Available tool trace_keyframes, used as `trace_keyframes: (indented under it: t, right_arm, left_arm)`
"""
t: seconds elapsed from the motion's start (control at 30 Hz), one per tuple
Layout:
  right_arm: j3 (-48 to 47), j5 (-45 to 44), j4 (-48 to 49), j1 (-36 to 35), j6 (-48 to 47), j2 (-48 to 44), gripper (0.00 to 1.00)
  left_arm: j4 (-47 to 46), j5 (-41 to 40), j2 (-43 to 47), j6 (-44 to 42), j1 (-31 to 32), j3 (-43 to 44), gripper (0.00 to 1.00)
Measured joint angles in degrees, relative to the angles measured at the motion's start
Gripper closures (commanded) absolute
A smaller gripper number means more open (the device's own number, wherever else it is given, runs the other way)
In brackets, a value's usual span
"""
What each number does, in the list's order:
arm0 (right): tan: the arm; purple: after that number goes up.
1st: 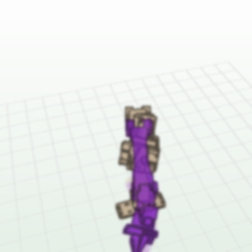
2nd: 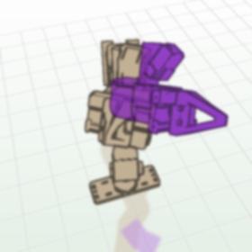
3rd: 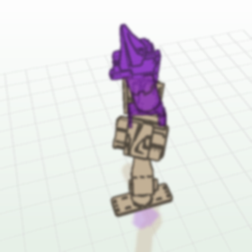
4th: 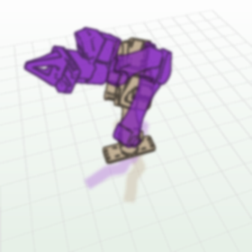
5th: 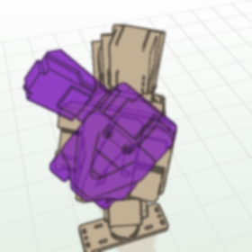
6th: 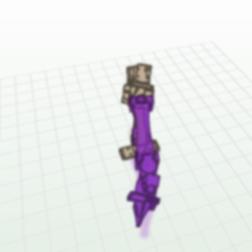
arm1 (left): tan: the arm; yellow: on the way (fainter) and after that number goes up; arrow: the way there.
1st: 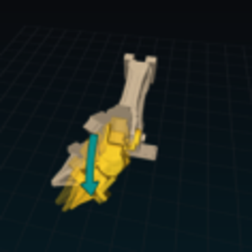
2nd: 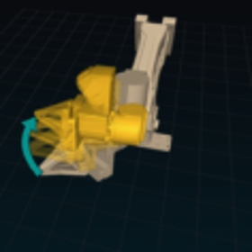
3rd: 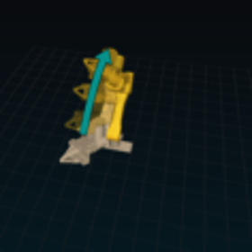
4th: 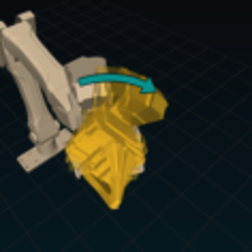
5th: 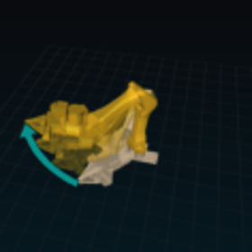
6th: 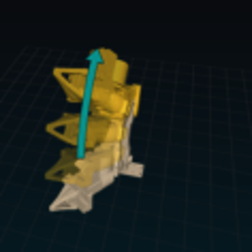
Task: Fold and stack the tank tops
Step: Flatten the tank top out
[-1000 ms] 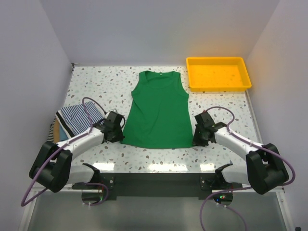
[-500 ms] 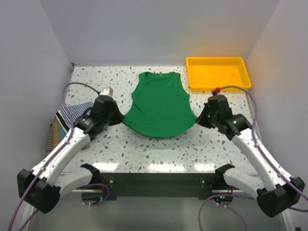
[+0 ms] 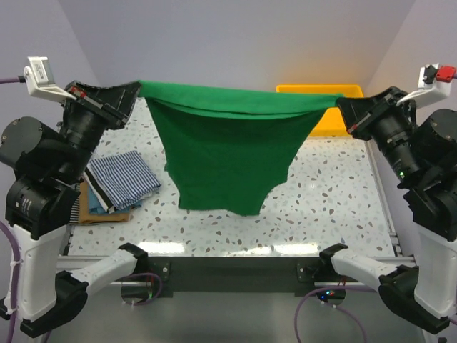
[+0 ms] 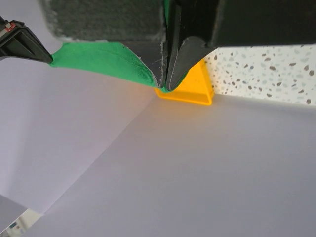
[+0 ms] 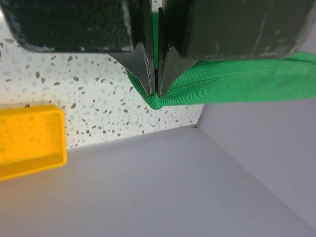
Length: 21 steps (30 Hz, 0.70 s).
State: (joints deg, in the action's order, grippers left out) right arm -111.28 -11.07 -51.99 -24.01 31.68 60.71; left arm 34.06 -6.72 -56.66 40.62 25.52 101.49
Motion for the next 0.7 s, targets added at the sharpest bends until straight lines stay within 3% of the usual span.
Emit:
trace_keyframes:
  t: [0.13, 0.33, 0.5, 0.7]
  right_arm:
    - [-5.14, -0.15, 0.83, 0.0, -2.19, 3.23, 1.0]
    - [-4.72, 1.7, 4.92, 0.02, -3.96, 13.77, 1.0]
    - [-8.59, 4.28, 8.61, 0.57, -5.09, 29.42, 1.0]
    - [-26.95, 9.14, 8.9, 3.13, -5.07, 49.68, 1.0]
  left_arm:
    - [-1.86, -0.79, -2.38, -0.02, 0.0, 3.19, 1.0]
    - [-4.92, -2.45, -10.05, -1.51, -1.55, 2.01, 1.0]
    - [-10.93, 7.69, -22.49, -0.7, -11.06, 1.81, 1.0]
    - [-11.63, 21.4, -45.7, 0.92, -17.35, 19.93, 1.0]
